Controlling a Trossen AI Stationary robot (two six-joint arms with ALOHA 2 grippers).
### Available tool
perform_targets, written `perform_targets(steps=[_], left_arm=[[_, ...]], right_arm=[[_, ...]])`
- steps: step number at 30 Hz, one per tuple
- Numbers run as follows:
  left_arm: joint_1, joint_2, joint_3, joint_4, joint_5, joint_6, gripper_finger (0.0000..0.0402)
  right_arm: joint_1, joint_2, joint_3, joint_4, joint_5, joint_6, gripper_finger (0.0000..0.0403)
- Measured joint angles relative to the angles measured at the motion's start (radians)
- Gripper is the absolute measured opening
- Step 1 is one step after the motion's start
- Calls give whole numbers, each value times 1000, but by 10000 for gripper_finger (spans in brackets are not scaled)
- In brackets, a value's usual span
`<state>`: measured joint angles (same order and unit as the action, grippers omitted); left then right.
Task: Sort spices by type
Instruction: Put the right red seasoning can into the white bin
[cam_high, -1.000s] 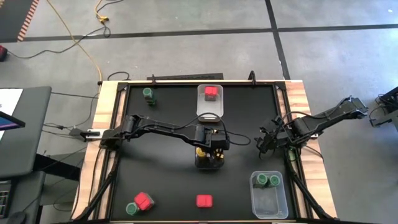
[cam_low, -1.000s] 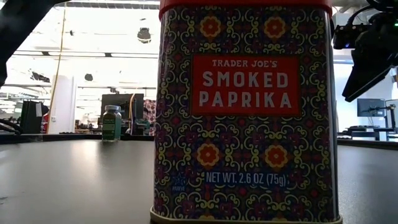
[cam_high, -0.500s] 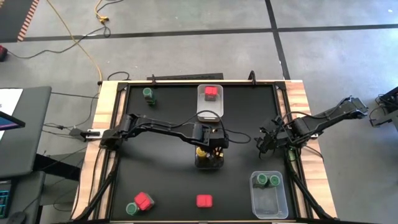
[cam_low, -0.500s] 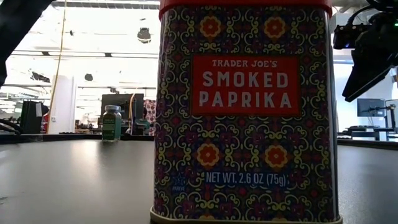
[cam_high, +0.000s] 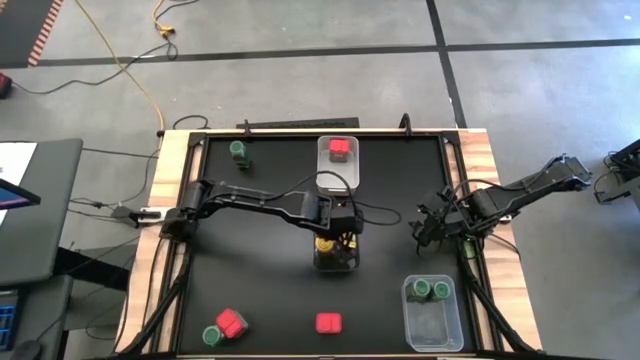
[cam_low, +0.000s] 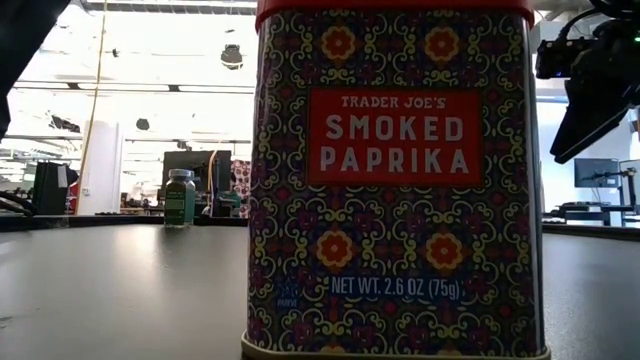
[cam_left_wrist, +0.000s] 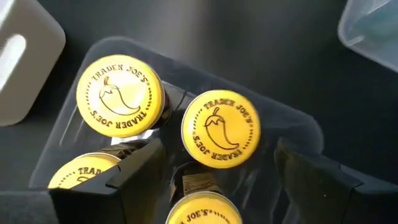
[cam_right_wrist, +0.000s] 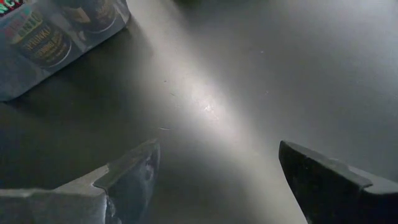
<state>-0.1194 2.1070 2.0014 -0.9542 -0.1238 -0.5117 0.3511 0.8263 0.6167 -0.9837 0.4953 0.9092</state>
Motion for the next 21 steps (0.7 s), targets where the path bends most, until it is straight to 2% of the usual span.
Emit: perform_targets(steps=[7,11,13,21], left_arm=[[-7,-59,0,-1,9,-8,290],[-7,-105,0,-21,12,128,290],[-7,-131,0,-36,12,182,290],[-45,-200,0,-102,-6,201,290]], right_arm=[[0,0,0,2,0,0,356],[8,0,0,28,1,-31,356],[25,-3,0,73,1,-71,356],[150,-4,0,346,2,-252,343]])
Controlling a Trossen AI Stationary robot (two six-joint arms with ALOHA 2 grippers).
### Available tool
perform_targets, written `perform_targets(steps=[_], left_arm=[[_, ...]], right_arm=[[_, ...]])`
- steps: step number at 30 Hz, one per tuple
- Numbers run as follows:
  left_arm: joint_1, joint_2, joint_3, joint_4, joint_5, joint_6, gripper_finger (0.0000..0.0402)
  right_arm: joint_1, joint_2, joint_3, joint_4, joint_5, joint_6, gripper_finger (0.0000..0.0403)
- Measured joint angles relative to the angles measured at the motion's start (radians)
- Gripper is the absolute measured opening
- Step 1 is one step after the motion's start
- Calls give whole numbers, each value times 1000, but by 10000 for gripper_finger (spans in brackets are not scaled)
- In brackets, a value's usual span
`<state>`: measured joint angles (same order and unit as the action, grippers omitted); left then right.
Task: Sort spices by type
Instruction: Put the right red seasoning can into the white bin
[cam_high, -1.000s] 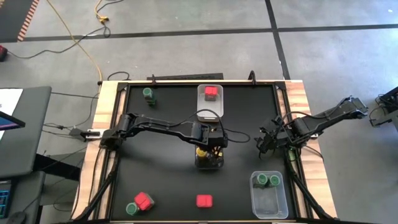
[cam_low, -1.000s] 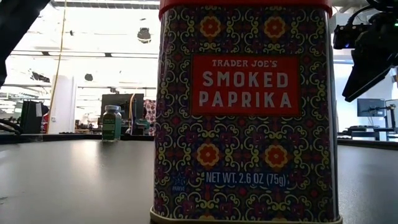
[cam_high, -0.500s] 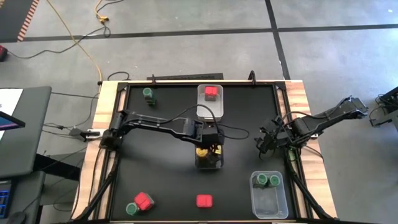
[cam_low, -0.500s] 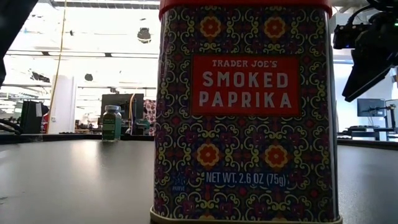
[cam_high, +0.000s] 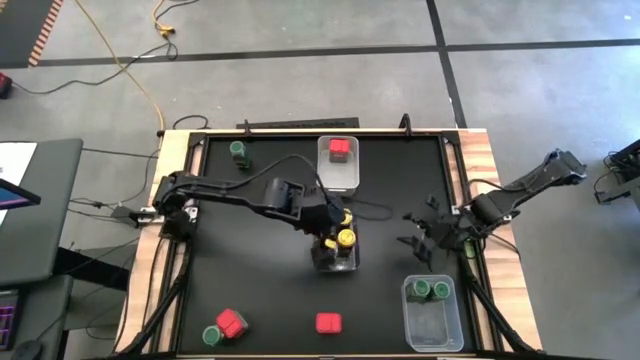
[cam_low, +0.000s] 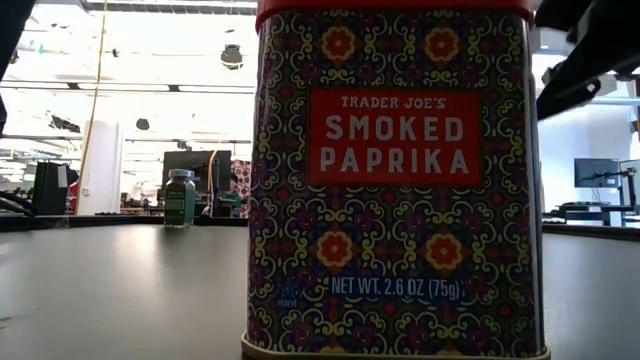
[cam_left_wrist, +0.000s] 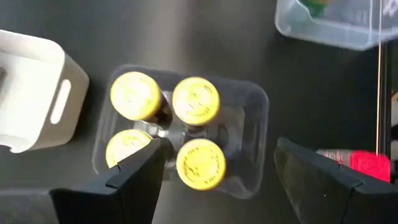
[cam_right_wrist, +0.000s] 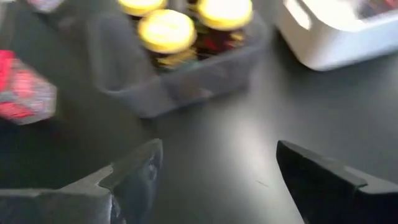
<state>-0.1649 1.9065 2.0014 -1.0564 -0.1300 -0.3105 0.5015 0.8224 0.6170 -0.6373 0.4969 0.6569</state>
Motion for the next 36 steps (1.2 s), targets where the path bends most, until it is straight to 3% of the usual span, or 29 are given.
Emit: perform_targets(steps=[3,9,18,29,33,36], left_arm=[[-34,2,-19,-7,-15,5,290],[-125,6,-187,145,-70,-65,290],[-284,2,-240,211,-278,-182,290],[-387,-62,-270,188,-372,-184,290],[-433,-163,-424,278,-382,-208,290],[-462,-261,-601,452,-381,-210,290]], right_arm=[[64,0,0,54,0,-19,329],[197,0,1,58,-1,30,312],[307,46,2,228,2,35,311],[272,381,256,238,4,-159,311],[246,497,372,194,4,-161,311],[235,572,441,174,3,-161,311]])
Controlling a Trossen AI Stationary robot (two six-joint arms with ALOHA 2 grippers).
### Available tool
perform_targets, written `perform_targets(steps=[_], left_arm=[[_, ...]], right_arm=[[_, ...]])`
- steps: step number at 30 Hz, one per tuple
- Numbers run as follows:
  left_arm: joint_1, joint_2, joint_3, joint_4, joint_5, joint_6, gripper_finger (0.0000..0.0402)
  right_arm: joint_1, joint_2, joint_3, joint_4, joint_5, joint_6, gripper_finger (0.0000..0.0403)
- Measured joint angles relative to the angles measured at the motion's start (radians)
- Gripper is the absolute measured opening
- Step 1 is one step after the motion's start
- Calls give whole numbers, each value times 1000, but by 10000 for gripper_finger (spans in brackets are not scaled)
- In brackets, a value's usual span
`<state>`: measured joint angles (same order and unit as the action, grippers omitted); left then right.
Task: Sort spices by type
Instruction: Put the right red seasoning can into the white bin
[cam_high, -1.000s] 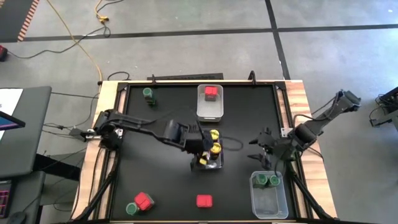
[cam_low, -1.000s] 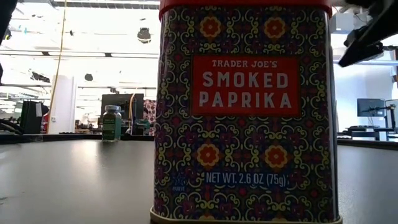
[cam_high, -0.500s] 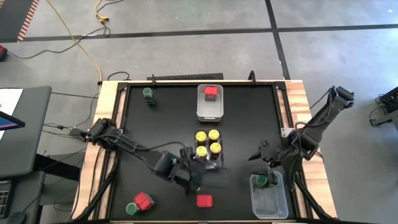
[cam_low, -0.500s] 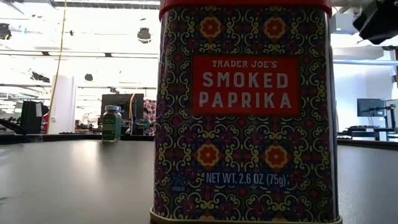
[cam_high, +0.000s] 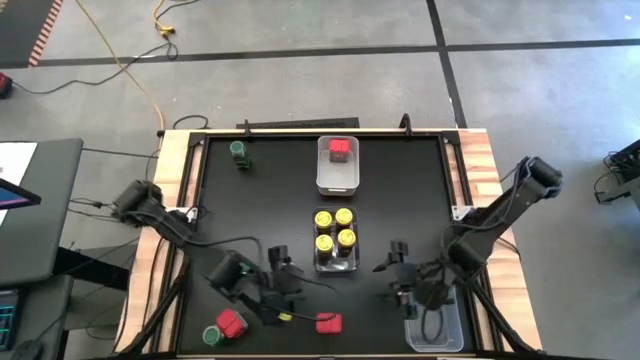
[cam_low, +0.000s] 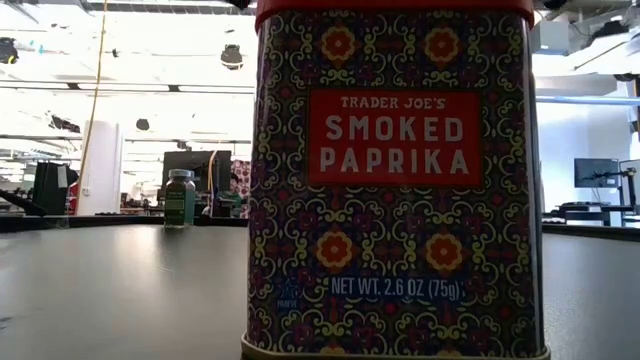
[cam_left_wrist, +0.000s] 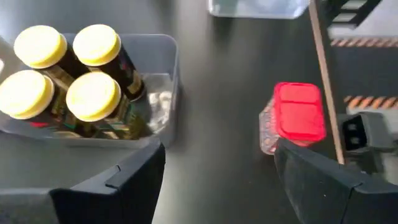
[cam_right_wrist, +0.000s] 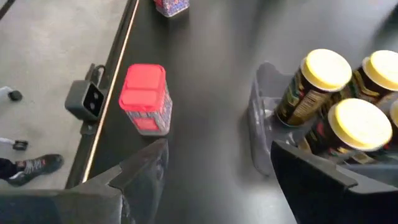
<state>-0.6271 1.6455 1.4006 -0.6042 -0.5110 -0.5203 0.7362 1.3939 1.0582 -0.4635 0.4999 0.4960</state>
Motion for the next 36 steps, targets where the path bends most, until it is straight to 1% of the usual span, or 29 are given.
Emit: perform_targets(steps=[3,6,8,11,18,21,25,28,30,33,36], left_arm=[[-22,-107,-175,174,13,6,290],[-36,-192,-315,294,46,7,290],[-42,-238,-383,351,66,7,290],[-49,-286,-450,383,85,7,290],[-54,-314,-512,375,104,41,290],[-54,-312,-517,369,109,59,290],[-53,-313,-517,369,110,80,290],[-53,-313,-517,369,110,90,290],[-53,-312,-517,364,109,90,290],[-53,-312,-517,361,109,97,290],[-53,-312,-517,355,110,98,290]], right_arm=[[-9,59,51,11,0,19,311],[-13,106,83,11,-2,47,311],[-23,136,96,30,-1,16,311],[-34,181,116,65,-2,12,314],[-43,284,171,149,-2,-54,357],[-43,318,189,167,-5,-44,370],[-43,353,194,177,-8,55,374],[-45,383,194,235,-33,85,374],[-46,406,194,301,-39,71,373],[-46,434,194,383,-46,-16,373],[-45,459,220,403,-50,-39,373]])
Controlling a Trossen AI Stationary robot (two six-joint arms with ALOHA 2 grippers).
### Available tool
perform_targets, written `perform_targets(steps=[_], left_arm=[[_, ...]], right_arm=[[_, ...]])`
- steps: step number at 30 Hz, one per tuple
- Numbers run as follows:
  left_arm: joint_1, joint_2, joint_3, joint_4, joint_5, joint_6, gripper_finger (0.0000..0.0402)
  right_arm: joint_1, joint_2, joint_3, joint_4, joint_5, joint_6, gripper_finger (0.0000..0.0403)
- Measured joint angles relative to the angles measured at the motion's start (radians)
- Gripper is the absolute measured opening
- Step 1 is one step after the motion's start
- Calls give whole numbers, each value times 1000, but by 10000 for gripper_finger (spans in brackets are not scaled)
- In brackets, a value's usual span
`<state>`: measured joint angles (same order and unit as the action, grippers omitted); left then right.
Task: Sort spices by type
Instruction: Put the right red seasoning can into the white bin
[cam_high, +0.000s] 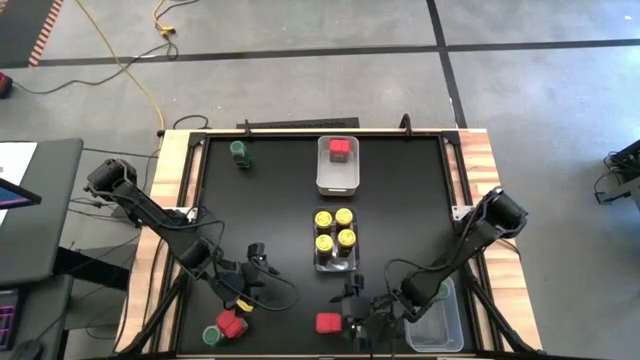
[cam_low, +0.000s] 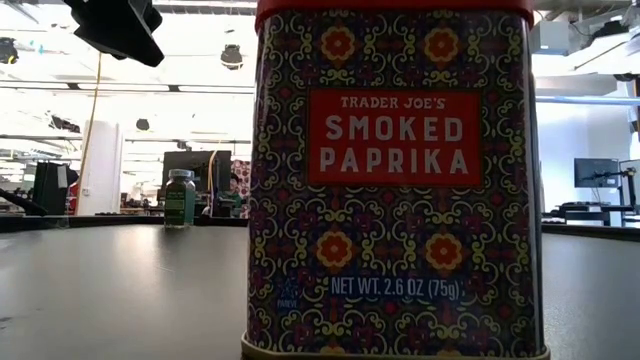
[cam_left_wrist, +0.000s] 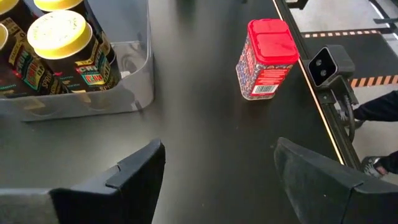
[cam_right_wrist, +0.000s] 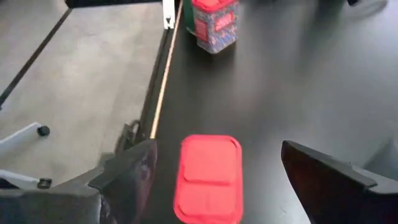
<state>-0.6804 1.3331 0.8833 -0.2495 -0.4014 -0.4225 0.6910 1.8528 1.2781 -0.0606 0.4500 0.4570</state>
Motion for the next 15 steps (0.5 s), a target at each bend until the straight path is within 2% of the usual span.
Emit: perform_targets(steps=[7,15], left_arm=[[0,0,0,-11,4,1,290],[0,0,1,-28,5,1,290]], right_arm=[[-6,64,110,-70,-5,13,373],[-13,97,130,-90,-8,115,372]])
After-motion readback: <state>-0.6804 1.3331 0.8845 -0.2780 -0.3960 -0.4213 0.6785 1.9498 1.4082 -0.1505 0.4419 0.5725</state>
